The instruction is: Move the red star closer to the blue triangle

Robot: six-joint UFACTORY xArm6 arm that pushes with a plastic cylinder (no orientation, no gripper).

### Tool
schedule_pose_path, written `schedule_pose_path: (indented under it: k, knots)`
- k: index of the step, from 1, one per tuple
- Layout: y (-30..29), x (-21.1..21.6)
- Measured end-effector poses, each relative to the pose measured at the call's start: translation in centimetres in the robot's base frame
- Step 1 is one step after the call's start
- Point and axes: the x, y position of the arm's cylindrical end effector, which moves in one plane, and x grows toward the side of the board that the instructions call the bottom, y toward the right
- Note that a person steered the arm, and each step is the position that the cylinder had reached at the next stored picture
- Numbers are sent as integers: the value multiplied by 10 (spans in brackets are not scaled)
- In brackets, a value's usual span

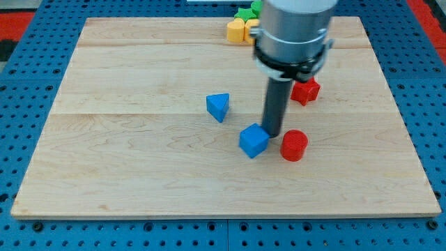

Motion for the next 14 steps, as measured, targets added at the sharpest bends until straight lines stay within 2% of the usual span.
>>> schedule_pose_path:
  k: [1, 2, 3, 4, 5, 6, 10, 12, 13, 14]
  knots:
    - [-38, 1]
    - [-16, 1]
    - [69, -4]
    - [139, -35]
    - [180, -79]
    - [164, -92]
    - [31, -92]
    - [27, -81]
    - [26, -53]
    - [13, -43]
